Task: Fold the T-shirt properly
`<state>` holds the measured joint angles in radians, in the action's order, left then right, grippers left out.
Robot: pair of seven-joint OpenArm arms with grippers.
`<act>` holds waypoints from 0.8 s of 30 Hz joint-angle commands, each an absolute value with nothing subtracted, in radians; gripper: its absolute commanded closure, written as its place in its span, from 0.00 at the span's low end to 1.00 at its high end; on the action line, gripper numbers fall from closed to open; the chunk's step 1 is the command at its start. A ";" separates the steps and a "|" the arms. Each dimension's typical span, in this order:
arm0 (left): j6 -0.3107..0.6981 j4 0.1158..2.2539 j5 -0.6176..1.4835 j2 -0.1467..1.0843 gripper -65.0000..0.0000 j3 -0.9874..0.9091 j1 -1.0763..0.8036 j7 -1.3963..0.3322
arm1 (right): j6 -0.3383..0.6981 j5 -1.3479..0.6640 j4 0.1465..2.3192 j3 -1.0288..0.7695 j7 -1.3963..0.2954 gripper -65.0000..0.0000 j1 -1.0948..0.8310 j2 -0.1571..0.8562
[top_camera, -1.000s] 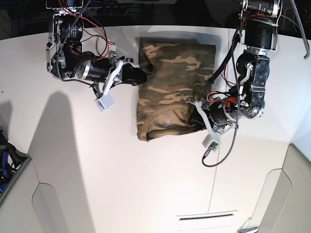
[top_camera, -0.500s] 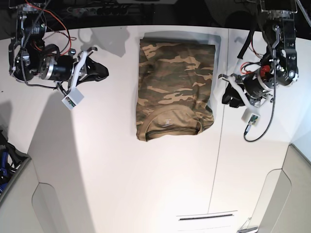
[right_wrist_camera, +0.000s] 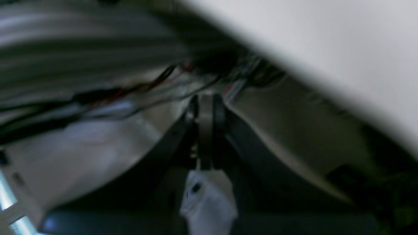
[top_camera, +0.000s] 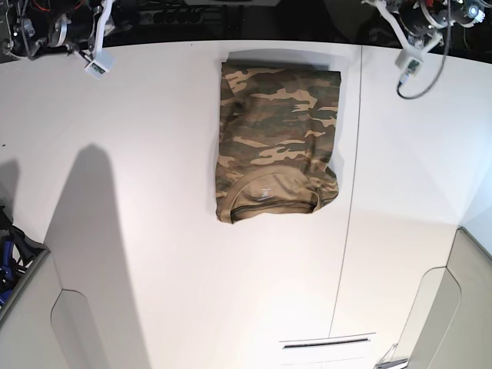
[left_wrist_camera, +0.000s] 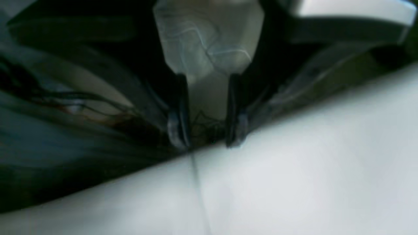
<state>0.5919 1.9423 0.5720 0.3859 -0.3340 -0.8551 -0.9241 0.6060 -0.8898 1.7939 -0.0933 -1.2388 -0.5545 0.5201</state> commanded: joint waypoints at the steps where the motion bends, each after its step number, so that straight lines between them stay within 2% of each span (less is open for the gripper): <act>1: 0.595 1.951 0.586 0.394 0.70 -0.340 -0.905 -0.930 | 0.610 -0.905 1.807 -0.099 -1.234 1.00 -0.583 0.534; 8: 0.596 1.870 0.587 0.394 0.70 -0.340 -0.984 -0.934 | 0.610 -0.845 1.783 -0.097 -1.224 1.00 -0.738 0.534; 14: 0.600 1.675 0.580 0.394 0.70 -0.308 -0.967 -0.722 | 0.609 -0.751 1.675 -0.096 -1.094 1.00 -0.795 0.534; 20: 0.595 1.371 0.482 0.394 0.70 -0.110 -0.826 -0.706 | 0.610 -0.743 1.457 -0.093 -0.882 1.00 -0.783 0.517; 24: 0.528 1.155 0.435 0.393 0.70 0.046 -0.702 -0.653 | 0.609 -0.675 1.280 -0.078 -0.878 1.00 -0.702 0.471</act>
